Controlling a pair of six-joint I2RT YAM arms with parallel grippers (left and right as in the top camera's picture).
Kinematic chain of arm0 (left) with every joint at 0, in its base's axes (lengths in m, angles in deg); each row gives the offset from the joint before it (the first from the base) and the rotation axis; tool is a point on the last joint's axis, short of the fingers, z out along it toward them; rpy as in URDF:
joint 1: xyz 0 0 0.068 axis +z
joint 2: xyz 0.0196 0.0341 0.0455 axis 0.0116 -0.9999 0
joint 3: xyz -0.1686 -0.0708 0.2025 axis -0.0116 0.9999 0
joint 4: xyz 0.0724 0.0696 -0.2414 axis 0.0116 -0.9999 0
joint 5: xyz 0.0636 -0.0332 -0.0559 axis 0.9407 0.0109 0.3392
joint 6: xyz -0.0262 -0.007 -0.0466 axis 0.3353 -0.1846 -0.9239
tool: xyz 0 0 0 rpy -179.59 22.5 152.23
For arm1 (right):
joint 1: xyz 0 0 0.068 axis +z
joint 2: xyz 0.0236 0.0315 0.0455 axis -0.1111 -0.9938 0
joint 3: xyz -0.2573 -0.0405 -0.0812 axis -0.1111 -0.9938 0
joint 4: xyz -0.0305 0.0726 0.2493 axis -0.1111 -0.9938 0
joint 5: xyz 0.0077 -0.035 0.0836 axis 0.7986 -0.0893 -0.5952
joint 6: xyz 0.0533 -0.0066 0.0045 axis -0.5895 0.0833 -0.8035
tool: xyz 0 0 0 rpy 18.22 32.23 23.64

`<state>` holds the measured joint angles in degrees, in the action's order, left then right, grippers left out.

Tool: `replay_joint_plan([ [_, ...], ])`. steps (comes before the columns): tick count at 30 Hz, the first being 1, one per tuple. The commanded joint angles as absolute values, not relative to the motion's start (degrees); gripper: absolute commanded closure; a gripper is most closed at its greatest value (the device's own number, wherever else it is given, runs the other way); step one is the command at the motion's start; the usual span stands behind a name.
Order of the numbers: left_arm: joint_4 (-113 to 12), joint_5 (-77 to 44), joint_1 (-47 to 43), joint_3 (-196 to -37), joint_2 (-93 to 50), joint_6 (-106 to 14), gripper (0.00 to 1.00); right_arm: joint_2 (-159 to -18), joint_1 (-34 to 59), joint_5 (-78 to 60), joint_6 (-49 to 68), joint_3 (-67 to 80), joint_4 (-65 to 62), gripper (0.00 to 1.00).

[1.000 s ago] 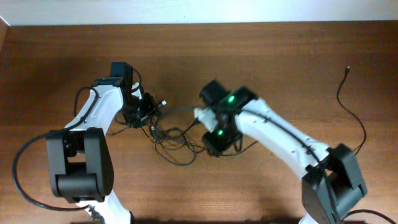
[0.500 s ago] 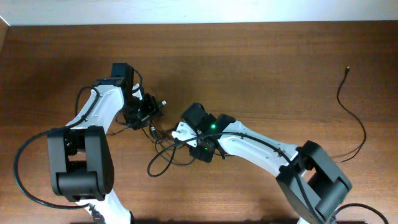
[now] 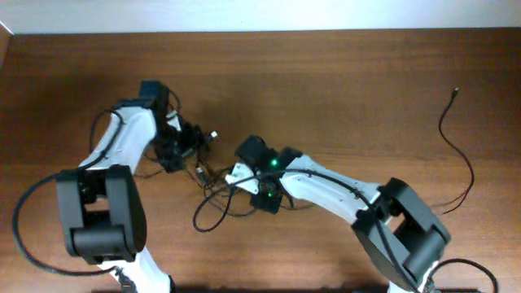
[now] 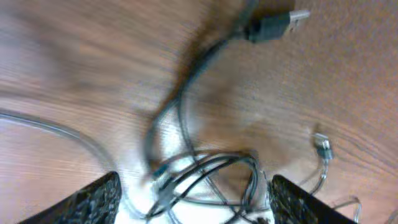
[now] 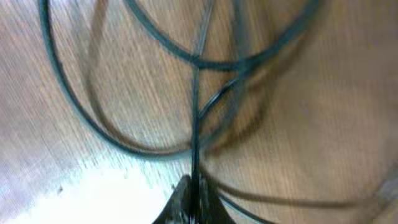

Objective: Untangle cables
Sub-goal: 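Bring both grippers back to the cable pile and grasp strands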

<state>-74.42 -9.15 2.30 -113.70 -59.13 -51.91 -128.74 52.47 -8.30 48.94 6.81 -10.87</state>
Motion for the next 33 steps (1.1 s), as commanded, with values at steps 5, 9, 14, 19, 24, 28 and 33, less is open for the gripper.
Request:
replay_joint_plan([
  [5, -79.7, -16.6, 5.8, -119.4, -51.0, -49.6, 0.1, -116.4, 52.1, -8.0, 48.1, 18.4, -17.8, 0.96],
  [9, -82.1, -21.2, 5.8, -119.4, -51.0, -48.2, 0.07, -113.9, 50.1, -8.2, 34.8, 22.0, -16.0, 0.96],
  [14, -89.1, -40.0, 4.3, -119.4, -51.0, -49.8, 0.33, -114.2, 47.8, -8.2, 29.0, 22.4, -15.8, 0.96],
  [19, -99.1, -39.0, 3.9, -119.4, -51.0, -50.6, 0.3, -114.2, 47.5, -8.2, 29.0, 22.4, -15.8, 0.96],
  [24, -103.0, -28.5, 4.1, -119.4, -51.0, -51.0, 0.22, -114.2, 47.5, -8.2, 29.0, 22.4, -16.1, 0.96],
  [28, -94.4, -28.5, 2.3, -119.3, -51.1, -62.8, 0.18, -114.2, 47.5, -8.2, 29.1, 22.4, -16.1, 0.96],
  [33, -86.3, -28.7, -3.0, -119.3, -51.2, -72.1, 0.12, -114.2, 47.5, -8.2, 29.1, 22.4, -16.1, 0.96],
])
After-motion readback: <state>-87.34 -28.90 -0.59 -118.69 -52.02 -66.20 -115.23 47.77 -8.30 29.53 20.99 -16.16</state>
